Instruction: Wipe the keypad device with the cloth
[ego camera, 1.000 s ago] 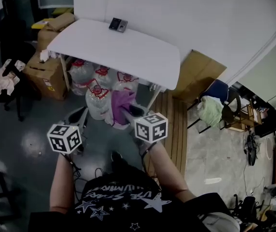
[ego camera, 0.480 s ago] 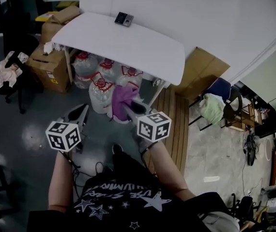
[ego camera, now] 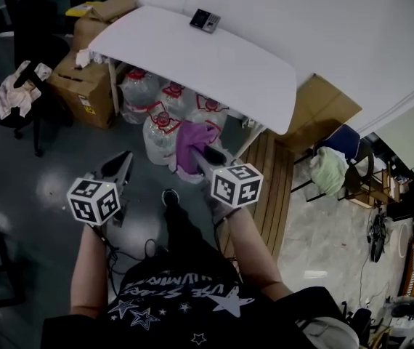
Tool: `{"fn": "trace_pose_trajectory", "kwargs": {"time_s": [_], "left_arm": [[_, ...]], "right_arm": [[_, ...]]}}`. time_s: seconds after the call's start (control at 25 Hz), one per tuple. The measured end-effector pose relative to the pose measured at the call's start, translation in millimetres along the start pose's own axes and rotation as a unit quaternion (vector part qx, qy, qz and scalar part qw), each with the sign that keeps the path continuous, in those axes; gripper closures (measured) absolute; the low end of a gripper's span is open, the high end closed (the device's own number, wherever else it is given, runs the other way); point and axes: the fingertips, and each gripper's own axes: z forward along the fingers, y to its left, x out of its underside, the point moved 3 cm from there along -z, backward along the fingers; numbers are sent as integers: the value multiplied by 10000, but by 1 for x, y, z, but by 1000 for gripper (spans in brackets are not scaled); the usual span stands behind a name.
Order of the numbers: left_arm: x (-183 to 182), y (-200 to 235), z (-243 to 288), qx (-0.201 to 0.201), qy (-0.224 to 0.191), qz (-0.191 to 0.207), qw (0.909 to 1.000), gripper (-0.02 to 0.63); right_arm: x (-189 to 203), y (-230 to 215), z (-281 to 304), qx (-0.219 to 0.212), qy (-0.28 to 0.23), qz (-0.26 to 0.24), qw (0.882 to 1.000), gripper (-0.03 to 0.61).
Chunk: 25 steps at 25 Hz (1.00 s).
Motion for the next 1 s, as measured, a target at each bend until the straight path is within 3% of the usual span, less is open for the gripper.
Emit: {"fn": "trace_pose_trajectory", "kwargs": {"time_s": [0.24,1.0], "left_arm": [[-24,34,45,-164,-2,9,9999,607],[-116,87,231,-46,218,191,9996,607]], "right_arm": [[-24,-43,45,-12,-68,91,9999,483],[-115,-199,160,107,-68,448,9989,483]]}}
